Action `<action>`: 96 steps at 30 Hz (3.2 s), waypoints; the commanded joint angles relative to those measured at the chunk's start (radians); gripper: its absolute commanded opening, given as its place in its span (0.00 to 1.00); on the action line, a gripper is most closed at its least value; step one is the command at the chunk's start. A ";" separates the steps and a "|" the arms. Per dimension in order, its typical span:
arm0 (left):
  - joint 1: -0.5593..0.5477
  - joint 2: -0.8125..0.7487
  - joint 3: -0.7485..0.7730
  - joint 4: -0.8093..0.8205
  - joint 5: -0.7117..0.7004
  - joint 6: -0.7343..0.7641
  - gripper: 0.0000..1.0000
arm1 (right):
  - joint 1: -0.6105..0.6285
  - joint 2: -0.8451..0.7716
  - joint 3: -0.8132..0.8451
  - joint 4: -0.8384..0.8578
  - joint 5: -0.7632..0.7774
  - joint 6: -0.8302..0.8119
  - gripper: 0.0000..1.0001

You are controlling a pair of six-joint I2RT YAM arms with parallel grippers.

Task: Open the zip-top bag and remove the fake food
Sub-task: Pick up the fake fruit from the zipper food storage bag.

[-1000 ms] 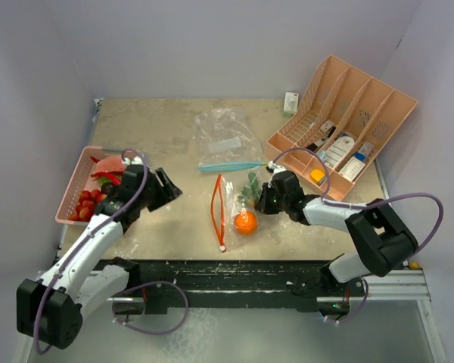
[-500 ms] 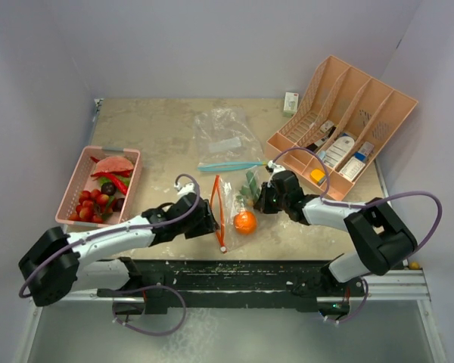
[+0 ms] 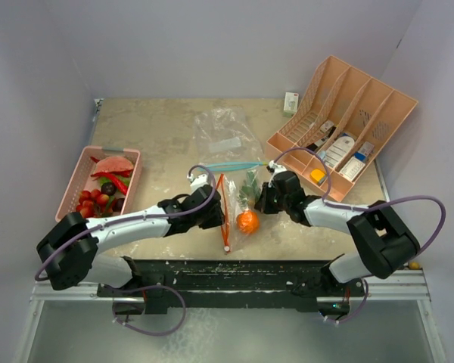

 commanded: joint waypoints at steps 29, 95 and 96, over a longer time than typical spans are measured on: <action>-0.035 0.102 0.105 0.094 -0.057 0.122 0.12 | -0.001 -0.067 -0.011 -0.019 -0.002 0.006 0.00; -0.269 0.190 -0.014 0.426 0.040 0.155 0.92 | 0.119 -0.145 -0.048 -0.026 0.120 0.134 0.00; -0.269 0.190 -0.009 0.426 0.035 0.155 0.92 | 0.118 -0.146 -0.049 -0.030 0.120 0.131 0.00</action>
